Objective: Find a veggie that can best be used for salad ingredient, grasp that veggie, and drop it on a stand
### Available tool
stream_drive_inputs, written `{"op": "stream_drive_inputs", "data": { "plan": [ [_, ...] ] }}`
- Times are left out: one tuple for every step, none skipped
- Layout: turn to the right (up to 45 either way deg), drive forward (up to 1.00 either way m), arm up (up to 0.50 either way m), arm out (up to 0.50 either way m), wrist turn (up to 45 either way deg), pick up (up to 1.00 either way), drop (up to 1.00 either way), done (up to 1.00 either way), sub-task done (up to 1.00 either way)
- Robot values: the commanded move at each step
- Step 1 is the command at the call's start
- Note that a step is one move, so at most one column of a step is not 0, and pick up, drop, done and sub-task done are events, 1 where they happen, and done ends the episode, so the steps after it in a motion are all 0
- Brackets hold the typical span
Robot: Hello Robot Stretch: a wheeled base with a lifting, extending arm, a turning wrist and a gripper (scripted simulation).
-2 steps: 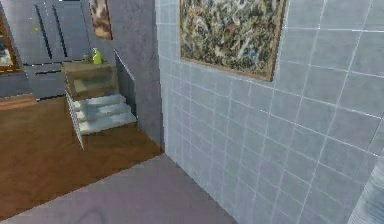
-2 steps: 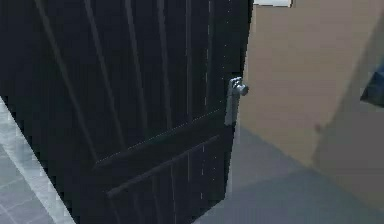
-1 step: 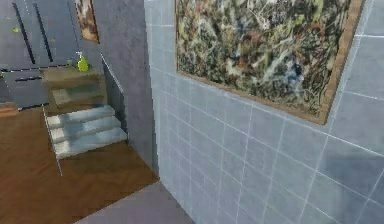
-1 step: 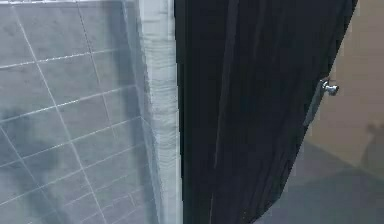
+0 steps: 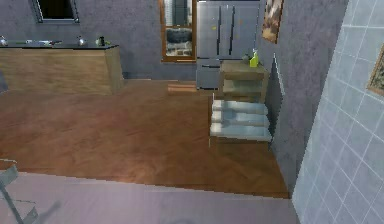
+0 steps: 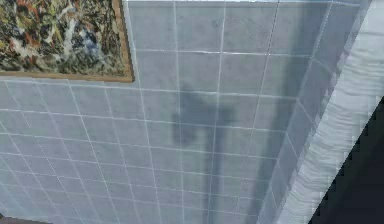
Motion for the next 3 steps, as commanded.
{"op": "stream_drive_inputs", "data": {
  "plan": [
    [-15.0, 0.0, 0.0, 0.0, 0.0, 0.0, 0.0, 0.0, 0.0],
    [0.0, 1.0, 0.0, 0.0, 0.0, 0.0, 0.0, 0.0, 0.0],
    [0.0, 1.0, 0.0, 0.0, 0.0, 0.0, 0.0, 0.0, 0.0]
  ]
}}
